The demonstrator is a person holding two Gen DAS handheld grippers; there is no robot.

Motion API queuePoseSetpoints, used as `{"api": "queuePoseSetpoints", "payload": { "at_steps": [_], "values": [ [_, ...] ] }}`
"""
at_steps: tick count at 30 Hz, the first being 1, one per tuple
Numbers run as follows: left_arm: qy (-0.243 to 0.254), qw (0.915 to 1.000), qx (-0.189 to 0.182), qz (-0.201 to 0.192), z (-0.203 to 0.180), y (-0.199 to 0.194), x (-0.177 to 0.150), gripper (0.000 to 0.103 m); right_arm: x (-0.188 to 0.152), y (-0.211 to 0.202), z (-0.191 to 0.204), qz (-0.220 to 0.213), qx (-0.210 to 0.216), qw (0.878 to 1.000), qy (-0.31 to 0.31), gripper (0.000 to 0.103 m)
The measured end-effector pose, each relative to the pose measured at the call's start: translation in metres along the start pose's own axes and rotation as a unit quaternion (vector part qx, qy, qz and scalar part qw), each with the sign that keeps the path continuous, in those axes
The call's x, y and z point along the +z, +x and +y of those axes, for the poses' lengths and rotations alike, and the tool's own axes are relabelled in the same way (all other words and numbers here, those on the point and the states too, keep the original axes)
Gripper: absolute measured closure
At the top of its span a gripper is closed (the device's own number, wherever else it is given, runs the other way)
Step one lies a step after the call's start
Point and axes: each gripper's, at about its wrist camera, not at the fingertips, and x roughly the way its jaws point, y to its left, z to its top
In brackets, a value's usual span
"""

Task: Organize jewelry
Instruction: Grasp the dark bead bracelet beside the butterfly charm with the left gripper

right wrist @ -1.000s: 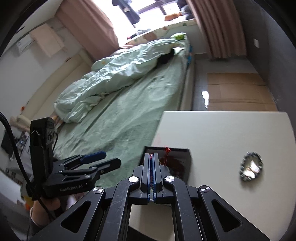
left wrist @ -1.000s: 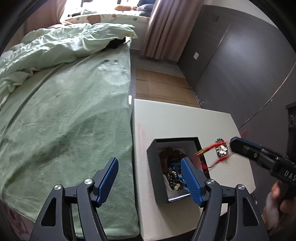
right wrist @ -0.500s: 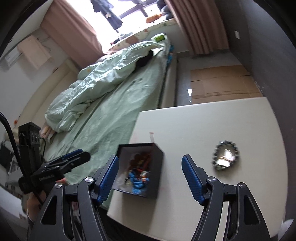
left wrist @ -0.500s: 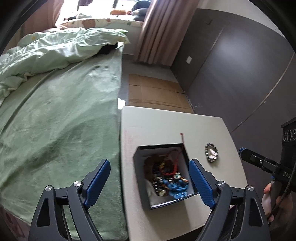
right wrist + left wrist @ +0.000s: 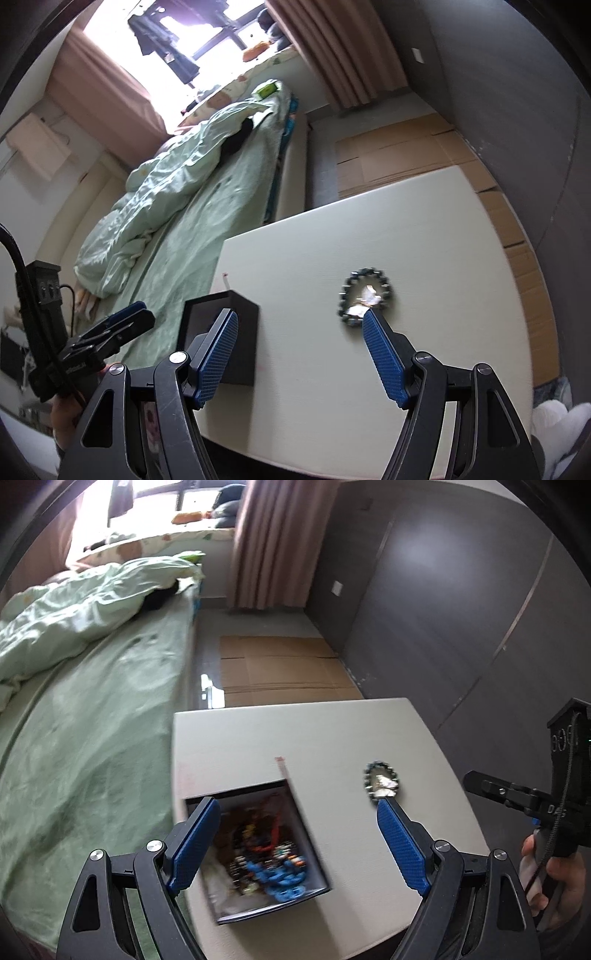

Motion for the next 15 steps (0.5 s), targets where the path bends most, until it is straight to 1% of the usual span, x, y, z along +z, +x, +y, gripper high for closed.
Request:
{"api": "queuePoseSetpoints", "payload": {
  "at_steps": [9, 11, 15],
  "values": [
    [0.035, 0.9991, -0.014, 0.020, -0.046, 0.037, 0.011, 0.016, -0.005, -0.012, -0.050, -0.009, -0.017, 0.999, 0.038, 0.032],
    [0.042, 0.9986, -0.018, 0.025, -0.054, 0.046, 0.013, 0.019, -0.006, -0.014, -0.061, -0.012, -0.019, 0.999, 0.046, 0.032],
    [0.050, 0.9974, -0.021, 0.048, -0.068, 0.070, 0.017, 0.031, -0.007, -0.017, -0.077, -0.015, -0.021, 0.998, 0.058, 0.032]
  ]
}}
